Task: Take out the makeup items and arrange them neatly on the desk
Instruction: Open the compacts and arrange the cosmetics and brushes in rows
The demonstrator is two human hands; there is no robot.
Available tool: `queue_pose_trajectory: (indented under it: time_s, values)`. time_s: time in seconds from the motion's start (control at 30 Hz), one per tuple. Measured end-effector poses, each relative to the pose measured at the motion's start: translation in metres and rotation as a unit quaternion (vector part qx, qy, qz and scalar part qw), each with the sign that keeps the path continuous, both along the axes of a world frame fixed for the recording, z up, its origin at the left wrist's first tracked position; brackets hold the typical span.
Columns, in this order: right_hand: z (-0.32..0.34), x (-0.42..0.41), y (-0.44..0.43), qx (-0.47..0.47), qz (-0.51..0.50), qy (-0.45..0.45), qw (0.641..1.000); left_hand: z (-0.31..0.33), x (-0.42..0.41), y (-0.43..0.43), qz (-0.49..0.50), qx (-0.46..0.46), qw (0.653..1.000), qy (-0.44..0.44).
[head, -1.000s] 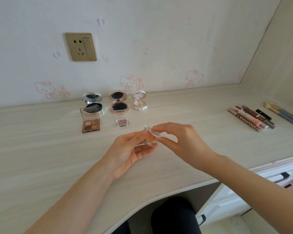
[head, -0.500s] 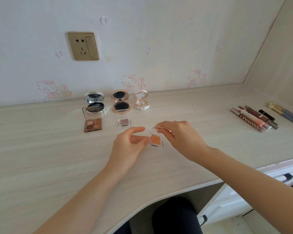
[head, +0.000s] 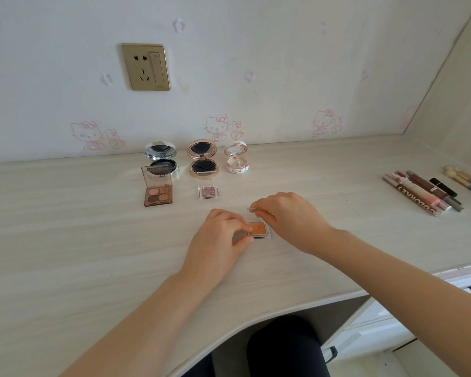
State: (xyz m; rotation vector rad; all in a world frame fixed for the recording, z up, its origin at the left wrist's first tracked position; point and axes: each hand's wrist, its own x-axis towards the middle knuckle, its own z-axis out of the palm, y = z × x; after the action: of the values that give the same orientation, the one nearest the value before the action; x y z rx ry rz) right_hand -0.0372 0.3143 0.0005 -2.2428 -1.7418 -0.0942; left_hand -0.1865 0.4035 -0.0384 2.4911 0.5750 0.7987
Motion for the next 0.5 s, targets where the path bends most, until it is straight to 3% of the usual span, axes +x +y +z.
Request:
queue_pose_trajectory:
  time_s: [0.5]
  values:
    - [0.0048,0.005,-0.0003,-0.004,0.009,0.083,0.997,-0.0006,-0.0009,-0.0021,0.004,0.006,1.0,-0.015]
